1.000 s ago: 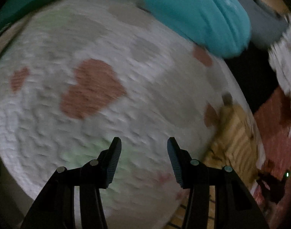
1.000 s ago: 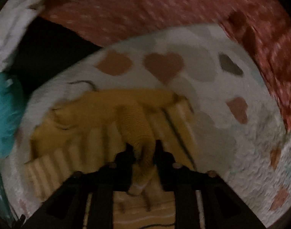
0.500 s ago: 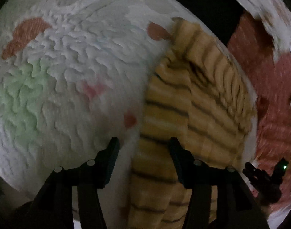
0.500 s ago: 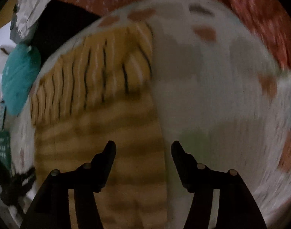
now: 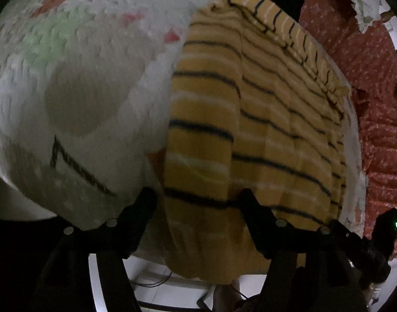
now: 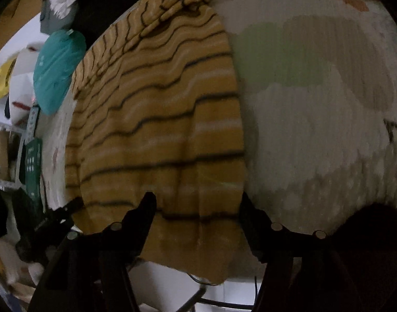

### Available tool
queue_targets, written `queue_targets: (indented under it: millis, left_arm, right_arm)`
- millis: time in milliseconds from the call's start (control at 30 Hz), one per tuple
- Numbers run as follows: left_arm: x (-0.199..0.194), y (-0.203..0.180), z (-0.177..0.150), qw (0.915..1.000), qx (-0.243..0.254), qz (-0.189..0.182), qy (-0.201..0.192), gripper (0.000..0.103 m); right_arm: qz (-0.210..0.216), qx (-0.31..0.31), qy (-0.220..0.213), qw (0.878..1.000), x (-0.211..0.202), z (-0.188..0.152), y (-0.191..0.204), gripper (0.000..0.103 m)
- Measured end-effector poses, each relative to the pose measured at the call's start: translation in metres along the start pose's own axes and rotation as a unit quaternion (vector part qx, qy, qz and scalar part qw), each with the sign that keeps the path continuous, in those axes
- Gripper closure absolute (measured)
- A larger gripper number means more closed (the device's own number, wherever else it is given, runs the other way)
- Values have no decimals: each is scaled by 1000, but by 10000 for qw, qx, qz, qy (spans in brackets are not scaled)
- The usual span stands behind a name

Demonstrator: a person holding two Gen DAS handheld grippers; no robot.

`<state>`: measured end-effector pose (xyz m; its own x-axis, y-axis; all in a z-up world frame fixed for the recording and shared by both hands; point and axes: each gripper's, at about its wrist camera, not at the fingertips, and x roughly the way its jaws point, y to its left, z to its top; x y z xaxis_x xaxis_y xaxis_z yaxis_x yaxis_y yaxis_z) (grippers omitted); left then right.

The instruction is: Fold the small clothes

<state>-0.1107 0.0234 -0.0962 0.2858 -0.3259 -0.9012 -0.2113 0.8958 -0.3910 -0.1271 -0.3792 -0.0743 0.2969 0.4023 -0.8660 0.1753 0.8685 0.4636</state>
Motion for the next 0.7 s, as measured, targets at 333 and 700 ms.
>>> queue_targets:
  millis: [333,700]
  left_arm:
    - [-23,6,-3,9974,-507,-142,487,94]
    - [-48,11,-75,9961,-351,-232,771,94]
  right_arm:
    - [443,190,149,9987,-16,2,-3,90]
    - [477,219,443,9976,-57,-42,-30,91]
